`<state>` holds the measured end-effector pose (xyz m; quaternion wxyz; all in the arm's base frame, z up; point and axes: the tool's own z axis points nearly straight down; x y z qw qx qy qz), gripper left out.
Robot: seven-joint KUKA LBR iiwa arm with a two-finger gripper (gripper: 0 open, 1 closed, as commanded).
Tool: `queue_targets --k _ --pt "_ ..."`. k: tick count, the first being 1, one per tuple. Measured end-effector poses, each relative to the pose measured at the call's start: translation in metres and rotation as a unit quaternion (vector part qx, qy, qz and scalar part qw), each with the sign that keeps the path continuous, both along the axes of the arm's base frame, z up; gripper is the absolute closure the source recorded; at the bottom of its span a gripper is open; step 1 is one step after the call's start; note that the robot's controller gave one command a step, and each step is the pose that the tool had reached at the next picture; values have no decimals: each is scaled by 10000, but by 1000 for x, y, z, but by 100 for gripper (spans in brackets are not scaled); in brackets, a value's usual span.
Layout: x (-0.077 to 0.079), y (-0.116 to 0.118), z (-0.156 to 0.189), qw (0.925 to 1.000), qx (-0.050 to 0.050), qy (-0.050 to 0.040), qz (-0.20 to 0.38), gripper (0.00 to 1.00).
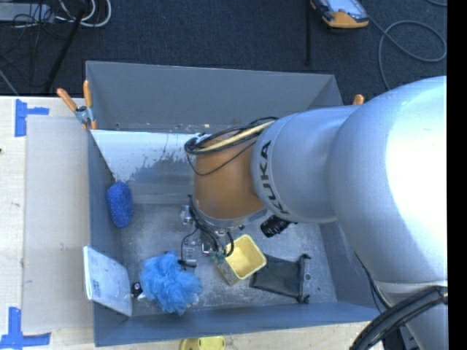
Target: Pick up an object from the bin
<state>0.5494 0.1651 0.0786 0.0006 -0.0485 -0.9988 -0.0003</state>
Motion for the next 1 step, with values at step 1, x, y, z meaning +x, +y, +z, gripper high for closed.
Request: queue_targets --k 1 --pt "-26 -19 -2 9977 -9 13 683 0"
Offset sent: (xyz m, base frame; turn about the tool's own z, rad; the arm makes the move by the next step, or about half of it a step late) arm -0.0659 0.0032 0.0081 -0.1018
